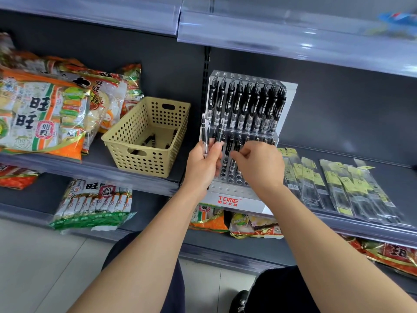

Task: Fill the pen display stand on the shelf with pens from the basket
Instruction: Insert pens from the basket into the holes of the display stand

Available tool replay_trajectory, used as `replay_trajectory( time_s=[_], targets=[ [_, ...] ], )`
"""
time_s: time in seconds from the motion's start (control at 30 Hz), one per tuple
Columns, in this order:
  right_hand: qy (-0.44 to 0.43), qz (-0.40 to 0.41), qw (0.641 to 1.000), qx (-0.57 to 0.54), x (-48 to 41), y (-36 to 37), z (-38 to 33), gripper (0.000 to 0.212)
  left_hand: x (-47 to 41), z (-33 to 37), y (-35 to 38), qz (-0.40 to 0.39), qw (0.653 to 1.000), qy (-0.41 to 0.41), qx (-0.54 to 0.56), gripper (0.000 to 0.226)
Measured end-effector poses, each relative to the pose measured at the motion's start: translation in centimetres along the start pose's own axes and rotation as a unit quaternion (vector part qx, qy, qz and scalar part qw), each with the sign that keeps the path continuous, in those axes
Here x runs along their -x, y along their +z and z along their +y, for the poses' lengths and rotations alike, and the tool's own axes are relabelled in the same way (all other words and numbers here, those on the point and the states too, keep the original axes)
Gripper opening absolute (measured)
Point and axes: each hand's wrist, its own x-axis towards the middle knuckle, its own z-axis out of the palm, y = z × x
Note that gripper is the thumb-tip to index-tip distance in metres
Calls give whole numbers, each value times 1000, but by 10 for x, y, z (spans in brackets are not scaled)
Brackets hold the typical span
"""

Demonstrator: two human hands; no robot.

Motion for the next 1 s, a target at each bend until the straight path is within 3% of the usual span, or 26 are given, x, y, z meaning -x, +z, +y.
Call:
replay_trajectory(
  time_s=[0.1,0.2,0.4,0.53,0.63,0.77,0.9,0.97,1.0],
  targets=[
    [4,2,990,-138,0,-5,-5,18,1,0,-1,-25,1000,7,-13,23],
    [43,-28,953,-297,-2,-14,-14,18,4,3,0,-52,999,7,1,26],
    [73,-86,901,-420,-4,-25,-19,7,7,9,-1,-56,998,4,41,10],
    [79,-70,908,-406,-9,-23,-19,9,0,3,-3,-10,1000,-3,15,19],
    [63,-5,947,-316,-13,-23,-17,13,-6,-4,-8,50,998,-5,-48,75],
    [15,63,975,-214,-12,-24,-19,17,-5,-1,-11,101,989,35,-102,50],
    [-10,93,982,-162,-6,-18,-20,19,-4,-1,-11,101,985,43,-130,44],
    [-9,102,982,-157,-7,-16,-21,20,-2,2,-10,91,986,42,-133,13],
    [-9,105,982,-157,-8,-16,-21,20,0,4,-9,89,987,42,-131,10]
  ],
)
